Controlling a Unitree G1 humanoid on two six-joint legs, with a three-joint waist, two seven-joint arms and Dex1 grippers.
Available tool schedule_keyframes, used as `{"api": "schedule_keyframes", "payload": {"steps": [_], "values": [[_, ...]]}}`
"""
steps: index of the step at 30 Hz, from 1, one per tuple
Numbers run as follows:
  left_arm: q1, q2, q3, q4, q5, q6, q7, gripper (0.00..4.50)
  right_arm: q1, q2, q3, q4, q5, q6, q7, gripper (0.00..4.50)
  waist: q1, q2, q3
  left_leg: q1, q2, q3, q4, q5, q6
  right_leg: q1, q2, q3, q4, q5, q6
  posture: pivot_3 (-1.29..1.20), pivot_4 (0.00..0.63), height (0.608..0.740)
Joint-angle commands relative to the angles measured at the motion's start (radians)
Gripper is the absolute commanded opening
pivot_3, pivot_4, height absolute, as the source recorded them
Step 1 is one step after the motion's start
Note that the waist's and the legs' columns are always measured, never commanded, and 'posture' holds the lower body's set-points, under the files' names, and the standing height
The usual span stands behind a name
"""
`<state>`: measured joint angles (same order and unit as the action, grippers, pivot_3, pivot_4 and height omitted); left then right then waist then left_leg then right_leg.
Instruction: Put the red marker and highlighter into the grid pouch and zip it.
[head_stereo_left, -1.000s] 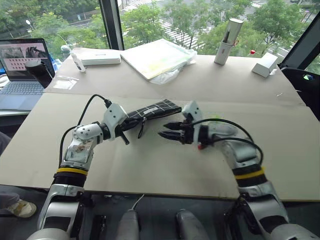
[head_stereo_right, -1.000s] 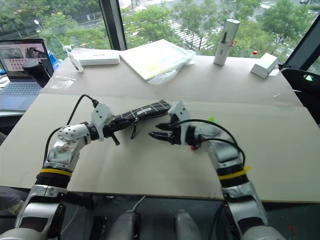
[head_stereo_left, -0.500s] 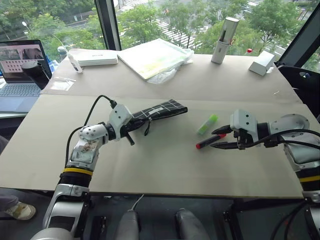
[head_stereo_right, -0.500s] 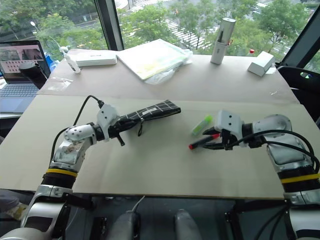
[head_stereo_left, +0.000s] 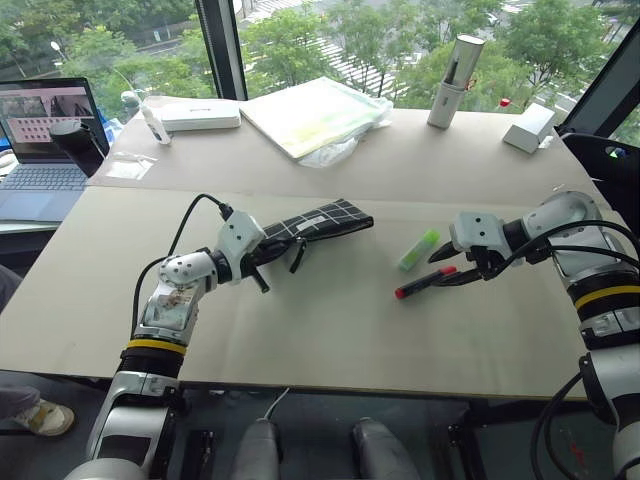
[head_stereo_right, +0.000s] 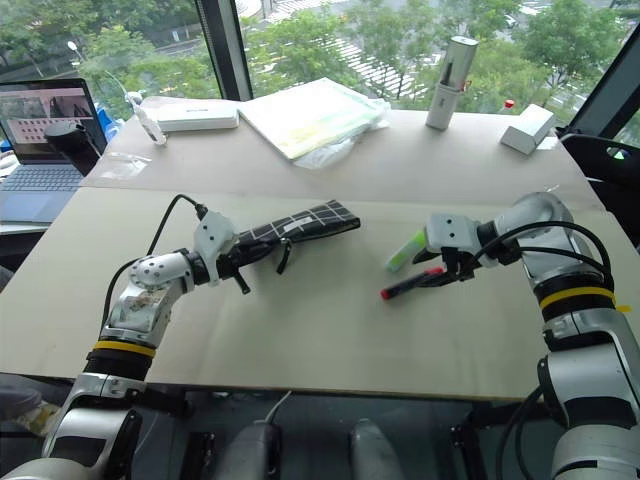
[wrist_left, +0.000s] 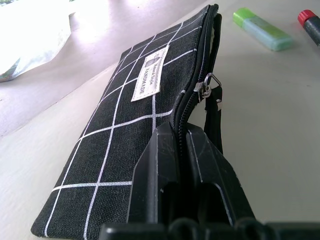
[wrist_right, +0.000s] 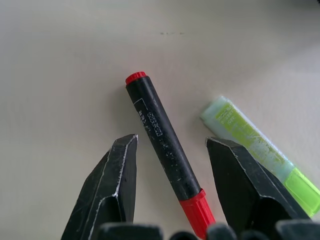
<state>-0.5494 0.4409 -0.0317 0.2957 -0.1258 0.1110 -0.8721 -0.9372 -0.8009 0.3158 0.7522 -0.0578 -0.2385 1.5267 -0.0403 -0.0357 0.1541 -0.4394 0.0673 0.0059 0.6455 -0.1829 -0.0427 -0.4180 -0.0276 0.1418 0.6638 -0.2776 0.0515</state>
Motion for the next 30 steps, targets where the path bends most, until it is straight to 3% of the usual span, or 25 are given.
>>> {"api": "schedule_keyframes", "payload": {"steps": [1, 16, 23, 30], "values": [[-0.008, 0.005, 0.017, -0.035, -0.023, -0.004, 0.010, 0.00, -0.056, 0.024, 0.007, 0.080, -0.032, -0.060, 0.006, 2.45, -0.001, 0.000, 0.000, 0.000, 0.000, 0.000, 0.000, 0.000, 0.000, 0.000, 0.000, 0.000, 0.000, 0.000, 0.000, 0.00, 0.150, 0.737], [-0.013, 0.010, 0.027, -0.045, -0.025, 0.004, 0.019, 0.00, -0.128, 0.095, 0.076, 0.340, -0.201, -0.218, -0.055, 2.45, -0.002, 0.001, 0.001, 0.000, 0.000, 0.000, 0.000, 0.000, -0.001, 0.000, 0.000, 0.000, 0.001, 0.000, 0.000, 0.00, 0.150, 0.737], [-0.019, 0.012, 0.027, -0.047, -0.028, 0.008, 0.020, 0.00, -0.138, 0.096, 0.071, 0.382, -0.219, -0.210, -0.008, 0.48, -0.001, 0.001, 0.001, 0.002, 0.000, 0.000, 0.000, 0.001, -0.001, 0.003, 0.000, -0.001, 0.001, 0.000, 0.000, 0.00, 0.150, 0.737], [-0.027, 0.009, 0.020, -0.046, -0.032, 0.011, 0.022, 0.00, -0.116, 0.079, 0.038, 0.351, -0.176, -0.182, 0.060, 0.42, 0.000, 0.001, 0.001, 0.004, 0.000, -0.001, 0.000, 0.001, -0.001, 0.006, 0.000, -0.001, 0.000, 0.000, 0.000, 0.00, 0.150, 0.737]]}}
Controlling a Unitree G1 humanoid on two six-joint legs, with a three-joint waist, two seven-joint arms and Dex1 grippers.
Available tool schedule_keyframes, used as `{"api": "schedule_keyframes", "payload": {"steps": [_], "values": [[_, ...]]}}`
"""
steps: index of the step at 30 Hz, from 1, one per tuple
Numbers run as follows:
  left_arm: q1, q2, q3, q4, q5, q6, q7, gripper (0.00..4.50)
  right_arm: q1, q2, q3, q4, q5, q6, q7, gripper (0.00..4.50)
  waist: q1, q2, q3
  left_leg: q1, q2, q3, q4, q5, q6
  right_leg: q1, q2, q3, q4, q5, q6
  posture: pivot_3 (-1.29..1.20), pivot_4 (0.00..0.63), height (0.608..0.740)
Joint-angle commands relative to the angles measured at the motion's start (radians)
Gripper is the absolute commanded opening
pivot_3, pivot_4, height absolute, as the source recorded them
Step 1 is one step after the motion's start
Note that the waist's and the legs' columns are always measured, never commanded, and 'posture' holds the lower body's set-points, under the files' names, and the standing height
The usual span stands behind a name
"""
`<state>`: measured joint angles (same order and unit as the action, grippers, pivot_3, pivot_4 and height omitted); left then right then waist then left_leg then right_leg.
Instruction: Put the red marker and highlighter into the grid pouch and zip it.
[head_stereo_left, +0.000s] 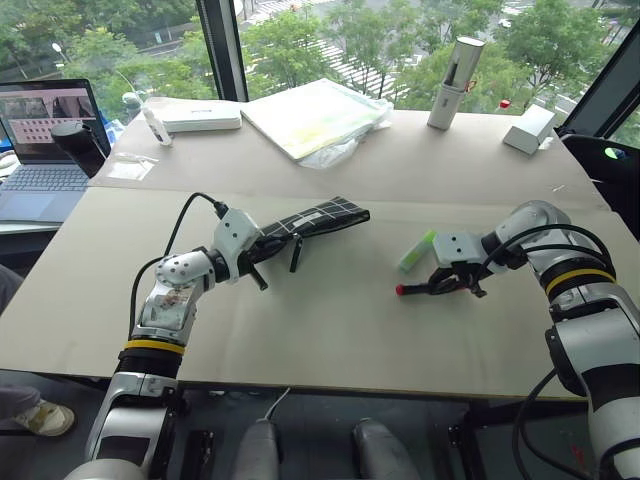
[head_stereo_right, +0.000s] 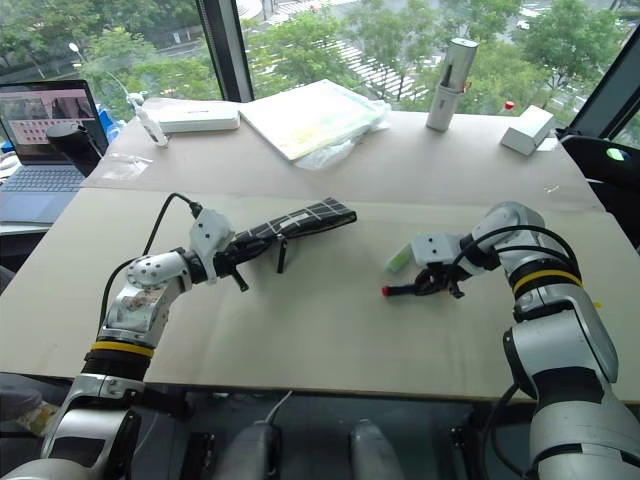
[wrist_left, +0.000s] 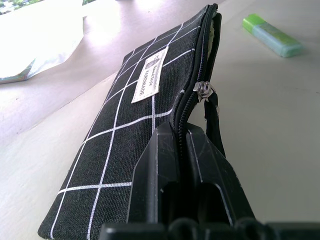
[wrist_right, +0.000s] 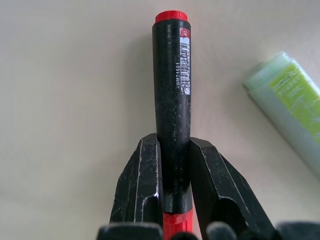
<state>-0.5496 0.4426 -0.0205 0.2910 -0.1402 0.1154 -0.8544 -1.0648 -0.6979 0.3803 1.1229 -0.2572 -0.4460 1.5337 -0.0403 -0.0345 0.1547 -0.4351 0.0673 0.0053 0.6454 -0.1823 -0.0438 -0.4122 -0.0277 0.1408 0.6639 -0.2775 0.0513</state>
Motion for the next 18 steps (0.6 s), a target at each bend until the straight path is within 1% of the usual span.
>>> {"api": "schedule_keyframes", "payload": {"steps": [1, 2, 6, 7, 8, 11, 14, 16, 18], "values": [[-0.029, 0.006, 0.008, -0.042, -0.019, 0.009, 0.005, 0.00, 0.015, -0.024, -0.043, -0.036, 0.044, 0.029, 0.053, 0.42, 0.000, 0.000, 0.000, 0.000, 0.000, 0.000, 0.000, 0.000, 0.000, 0.000, 0.000, 0.000, 0.000, 0.000, 0.000, 0.00, 0.150, 0.737], [-0.030, 0.005, 0.008, -0.044, -0.021, 0.013, 0.005, 0.00, 0.020, -0.023, -0.073, -0.072, 0.082, 0.043, 0.053, 0.42, 0.001, 0.000, 0.000, 0.000, 0.000, 0.000, 0.000, 0.000, 0.000, 0.000, 0.000, 0.000, 0.000, 0.000, 0.000, 0.00, 0.150, 0.737], [-0.029, 0.007, 0.010, -0.054, -0.030, 0.028, 0.000, 0.00, 0.083, -0.055, -0.150, -0.443, 0.361, 0.268, 0.081, 0.42, -0.002, 0.005, 0.003, 0.000, 0.000, 0.000, 0.000, 0.000, 0.000, 0.000, 0.000, 0.000, 0.000, 0.000, 0.000, 0.00, 0.150, 0.737], [-0.028, 0.009, 0.009, -0.056, -0.031, 0.031, -0.002, 0.00, 0.093, -0.055, -0.178, -0.518, 0.388, 0.312, 0.080, 0.42, -0.003, 0.007, 0.005, 0.000, 0.000, -0.001, 0.000, 0.000, 0.000, 0.000, 0.000, 0.000, 0.000, 0.000, 0.000, 0.00, 0.150, 0.737], [-0.027, 0.011, 0.008, -0.057, -0.031, 0.034, -0.004, 0.00, 0.100, -0.053, -0.201, -0.585, 0.403, 0.327, 0.049, 0.42, -0.004, 0.008, 0.005, 0.000, 0.000, -0.001, 0.000, 0.000, 0.000, 0.000, 0.000, 0.000, 0.000, 0.000, 0.000, 0.00, 0.150, 0.737], [-0.030, 0.012, 0.003, -0.058, -0.032, 0.041, -0.007, 0.00, 0.109, -0.034, -0.230, -0.705, 0.342, 0.296, -0.129, 0.42, -0.003, 0.010, 0.006, 0.000, 0.000, -0.002, 0.000, 0.000, 0.000, 0.000, 0.000, 0.000, 0.000, 0.000, 0.000, 0.00, 0.150, 0.737], [-0.035, 0.011, 0.000, -0.058, -0.032, 0.047, -0.008, 0.00, 0.144, -0.011, -0.224, -0.791, 0.278, 0.283, -0.251, 0.42, -0.001, 0.009, 0.006, 0.000, 0.000, -0.002, 0.000, 0.000, 0.000, 0.001, 0.000, 0.000, 0.000, 0.000, 0.000, 0.00, 0.150, 0.737], [-0.040, 0.009, -0.003, -0.058, -0.032, 0.051, -0.009, 0.00, 0.182, -0.002, -0.183, -0.808, 0.158, 0.216, -0.372, 0.42, 0.005, 0.009, 0.006, 0.000, 0.000, -0.002, 0.000, 0.000, 0.000, 0.001, 0.000, 0.000, 0.000, 0.000, 0.000, 0.00, 0.150, 0.737], [-0.044, 0.006, -0.006, -0.058, -0.031, 0.054, -0.011, 0.00, 0.207, 0.028, -0.161, -0.809, 0.081, 0.182, -0.482, 0.42, 0.009, 0.009, 0.006, 0.000, 0.000, -0.002, 0.000, 0.000, 0.000, 0.001, 0.000, 0.000, 0.000, 0.000, 0.000, 0.00, 0.150, 0.737]]}}
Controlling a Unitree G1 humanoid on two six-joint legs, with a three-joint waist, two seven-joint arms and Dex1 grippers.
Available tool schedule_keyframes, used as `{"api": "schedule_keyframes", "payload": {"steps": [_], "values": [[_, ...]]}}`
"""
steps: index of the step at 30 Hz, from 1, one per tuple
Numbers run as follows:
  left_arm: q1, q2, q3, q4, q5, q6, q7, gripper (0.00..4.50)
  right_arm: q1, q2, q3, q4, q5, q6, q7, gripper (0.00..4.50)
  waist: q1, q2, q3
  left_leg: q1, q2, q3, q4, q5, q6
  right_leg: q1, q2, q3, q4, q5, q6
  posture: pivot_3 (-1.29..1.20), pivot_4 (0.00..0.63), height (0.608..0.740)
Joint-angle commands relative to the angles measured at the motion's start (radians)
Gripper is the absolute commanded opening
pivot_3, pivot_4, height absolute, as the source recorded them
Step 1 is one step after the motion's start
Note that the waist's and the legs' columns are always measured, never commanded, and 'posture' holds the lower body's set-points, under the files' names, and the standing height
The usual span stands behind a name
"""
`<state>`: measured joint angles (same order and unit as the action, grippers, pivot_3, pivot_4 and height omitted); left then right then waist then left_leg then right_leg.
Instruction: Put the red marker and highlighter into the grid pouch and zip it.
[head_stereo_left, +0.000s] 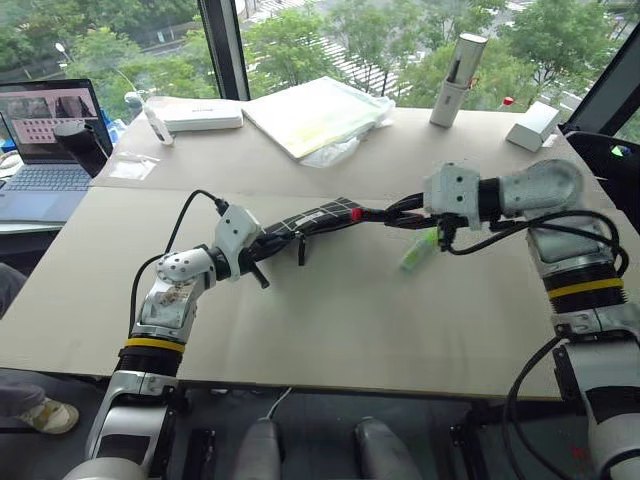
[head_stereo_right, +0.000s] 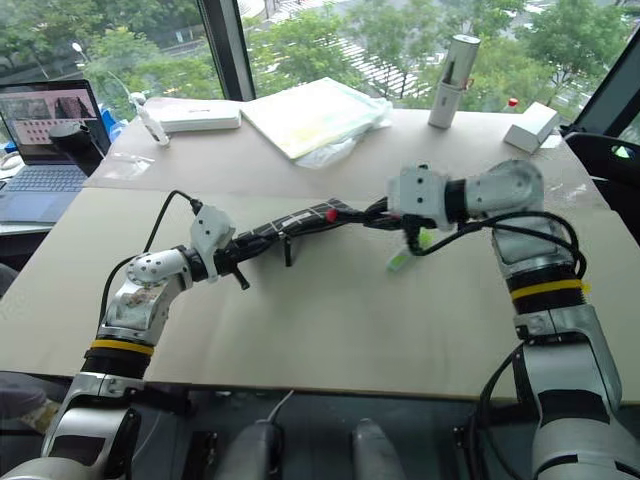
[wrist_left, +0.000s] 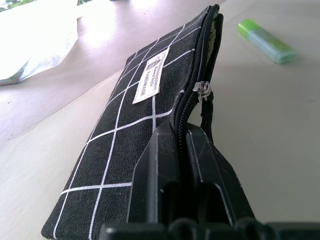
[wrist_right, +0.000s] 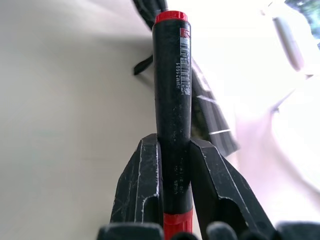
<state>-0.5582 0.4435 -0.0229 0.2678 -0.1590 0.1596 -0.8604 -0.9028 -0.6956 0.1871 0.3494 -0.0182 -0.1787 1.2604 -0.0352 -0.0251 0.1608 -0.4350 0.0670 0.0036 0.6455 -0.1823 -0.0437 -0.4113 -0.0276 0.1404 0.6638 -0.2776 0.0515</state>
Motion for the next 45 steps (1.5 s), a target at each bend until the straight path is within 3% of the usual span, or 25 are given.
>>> {"api": "schedule_keyframes", "payload": {"steps": [1, 6, 10, 16, 27, 45], "values": [[-0.038, 0.004, -0.006, -0.035, -0.012, 0.011, -0.006, 0.00, 0.050, 0.047, 0.035, -0.025, -0.187, -0.090, -0.270, 0.42, 0.006, 0.000, 0.001, 0.000, 0.000, 0.000, 0.000, 0.000, 0.000, 0.000, 0.000, 0.000, 0.000, 0.000, 0.000, 0.00, 0.150, 0.737], [-0.056, -0.009, -0.013, -0.037, -0.012, 0.023, -0.003, 0.00, 0.028, 0.087, 0.054, 0.059, -0.326, -0.112, -0.493, 0.42, 0.005, 0.000, 0.001, 0.000, 0.000, 0.000, 0.000, 0.000, 0.000, -0.001, 0.000, 0.000, 0.001, 0.000, 0.000, 0.00, 0.150, 0.737], [-0.063, -0.009, -0.015, -0.036, -0.013, 0.027, -0.003, 0.00, 0.010, 0.084, 0.078, 0.094, -0.383, -0.134, -0.558, 0.42, 0.004, 0.000, 0.001, 0.000, 0.000, 0.000, 0.000, 0.000, 0.000, -0.001, 0.000, 0.000, 0.000, 0.000, 0.000, 0.00, 0.150, 0.737], [-0.062, -0.008, -0.015, -0.042, -0.016, 0.032, -0.004, 0.00, 0.013, 0.050, 0.111, 0.107, -0.442, -0.194, -0.590, 0.42, -0.001, 0.000, 0.001, 0.000, 0.000, 0.000, 0.000, 0.000, 0.000, -0.001, 0.000, 0.000, 0.000, 0.000, 0.000, 0.00, 0.150, 0.737], [-0.060, -0.007, -0.010, -0.042, -0.020, 0.041, -0.003, 0.00, 0.090, -0.039, 0.064, 0.005, -0.337, -0.218, -0.509, 0.42, -0.004, 0.000, 0.001, 0.000, 0.000, 0.000, 0.000, 0.000, 0.000, 0.000, 0.000, 0.000, 0.000, 0.000, 0.000, 0.00, 0.150, 0.737], [-0.073, -0.019, -0.023, -0.026, -0.014, 0.031, -0.009, 0.00, 0.058, 0.054, 0.104, 0.052, -0.414, -0.126, -0.563, 0.42, -0.005, 0.000, 0.001, 0.000, 0.000, 0.000, 0.000, 0.000, 0.000, 0.000, 0.000, 0.000, 0.000, 0.000, 0.000, 0.00, 0.150, 0.737]]}}
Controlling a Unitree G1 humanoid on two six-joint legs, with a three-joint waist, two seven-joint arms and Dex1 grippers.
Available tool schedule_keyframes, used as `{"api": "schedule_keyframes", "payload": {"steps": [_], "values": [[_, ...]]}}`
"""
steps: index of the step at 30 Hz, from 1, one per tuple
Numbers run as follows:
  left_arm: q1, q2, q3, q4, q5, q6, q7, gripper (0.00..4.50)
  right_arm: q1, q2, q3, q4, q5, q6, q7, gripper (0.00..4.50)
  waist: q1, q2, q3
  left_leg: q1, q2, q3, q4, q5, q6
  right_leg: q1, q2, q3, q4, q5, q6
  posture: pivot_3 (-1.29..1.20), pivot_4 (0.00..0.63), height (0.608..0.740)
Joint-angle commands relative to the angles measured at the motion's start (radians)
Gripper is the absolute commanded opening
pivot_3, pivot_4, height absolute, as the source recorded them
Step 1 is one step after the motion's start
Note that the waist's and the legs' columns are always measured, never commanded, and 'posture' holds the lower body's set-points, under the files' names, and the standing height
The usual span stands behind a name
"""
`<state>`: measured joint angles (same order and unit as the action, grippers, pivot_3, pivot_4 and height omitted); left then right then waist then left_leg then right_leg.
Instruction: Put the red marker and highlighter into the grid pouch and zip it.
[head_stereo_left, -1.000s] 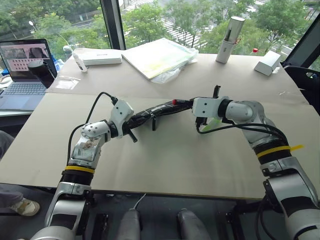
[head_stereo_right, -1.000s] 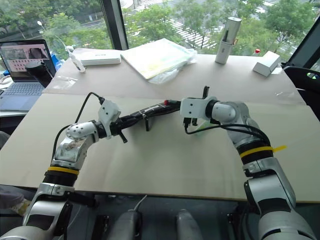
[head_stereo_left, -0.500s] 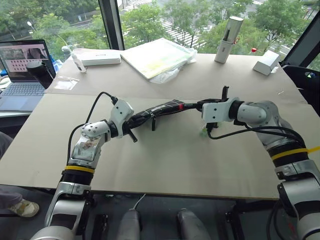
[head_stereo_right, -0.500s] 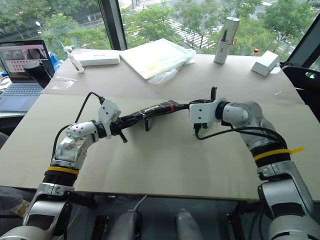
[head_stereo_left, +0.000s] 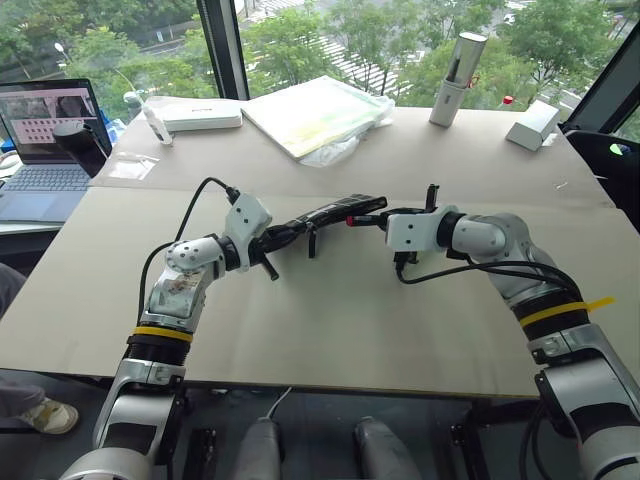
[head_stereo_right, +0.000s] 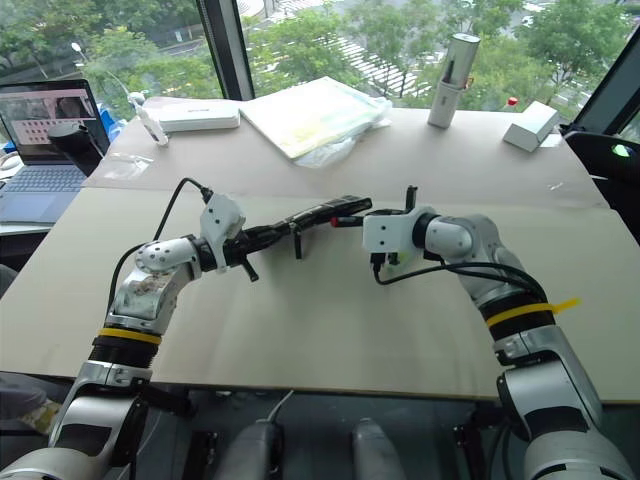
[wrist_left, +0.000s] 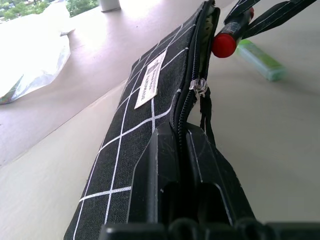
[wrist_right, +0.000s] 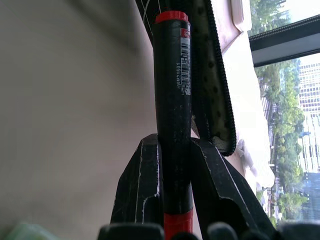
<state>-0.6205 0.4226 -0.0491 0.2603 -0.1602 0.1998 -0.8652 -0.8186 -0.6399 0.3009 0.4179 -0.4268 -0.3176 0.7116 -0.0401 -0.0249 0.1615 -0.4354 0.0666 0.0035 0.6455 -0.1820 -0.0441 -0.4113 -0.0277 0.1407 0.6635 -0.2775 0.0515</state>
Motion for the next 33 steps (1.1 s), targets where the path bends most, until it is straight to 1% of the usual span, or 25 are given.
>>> {"api": "schedule_keyframes", "payload": {"steps": [1, 3, 9, 14, 17, 20, 33], "values": [[-0.009, 0.002, 0.002, -0.019, -0.013, -0.009, -0.005, 0.00, -0.027, 0.004, -0.011, -0.021, -0.001, 0.018, -0.011, 0.42, -0.001, 0.000, 0.000, 0.000, 0.000, 0.000, 0.000, 0.000, 0.000, 0.000, 0.000, 0.000, 0.000, 0.000, 0.000, 0.00, 0.150, 0.737], [-0.008, 0.003, 0.002, -0.022, -0.013, -0.008, -0.005, 0.00, -0.029, 0.005, -0.015, -0.031, 0.006, 0.024, -0.003, 0.42, -0.001, 0.000, 0.000, 0.000, 0.000, 0.000, 0.000, 0.000, 0.000, 0.000, 0.000, 0.000, 0.000, 0.000, 0.000, 0.00, 0.150, 0.737], [-0.007, 0.010, 0.002, -0.021, -0.011, -0.008, -0.007, 0.00, -0.030, -0.063, -0.023, -0.052, -0.006, 0.010, 0.029, 0.42, 0.002, 0.000, 0.000, 0.000, 0.000, 0.000, 0.000, 0.000, 0.000, 0.000, 0.000, 0.000, 0.000, 0.000, 0.000, 0.00, 0.150, 0.737], [-0.005, 0.013, 0.001, -0.021, -0.011, -0.007, -0.010, 0.00, -0.023, -0.084, -0.023, -0.077, -0.006, 0.039, 0.043, 0.42, -0.003, 0.000, 0.000, 0.000, 0.000, 0.000, 0.000, 0.000, 0.000, 0.000, 0.000, 0.000, 0.000, 0.000, 0.000, 0.00, 0.150, 0.737], [-0.006, 0.013, 0.001, -0.018, -0.010, -0.007, -0.011, 0.00, -0.026, -0.082, -0.023, -0.085, -0.013, 0.063, 0.045, 0.42, -0.004, 0.000, 0.000, 0.000, 0.000, 0.000, 0.000, 0.000, 0.000, 0.000, 0.000, 0.000, 0.000, 0.000, 0.000, 0.00, 0.150, 0.737], [-0.011, 0.013, -0.004, -0.009, -0.005, -0.011, -0.014, 0.00, -0.024, -0.055, -0.033, -0.133, 0.031, 0.121, 0.080, 0.42, -0.003, 0.000, 0.000, 0.000, 0.000, 0.000, 0.000, 0.000, 0.000, 0.000, 0.000, 0.000, 0.000, 0.000, 0.000, 0.00, 0.150, 0.737], [-0.014, 0.016, -0.007, -0.001, -0.005, -0.013, -0.019, 0.00, -0.034, -0.065, -0.028, -0.216, 0.018, 0.172, 0.115, 0.42, 0.000, 0.000, 0.000, 0.000, 0.000, 0.000, 0.000, 0.000, 0.000, 0.000, 0.000, 0.000, 0.000, 0.000, 0.000, 0.00, 0.150, 0.737]]}}
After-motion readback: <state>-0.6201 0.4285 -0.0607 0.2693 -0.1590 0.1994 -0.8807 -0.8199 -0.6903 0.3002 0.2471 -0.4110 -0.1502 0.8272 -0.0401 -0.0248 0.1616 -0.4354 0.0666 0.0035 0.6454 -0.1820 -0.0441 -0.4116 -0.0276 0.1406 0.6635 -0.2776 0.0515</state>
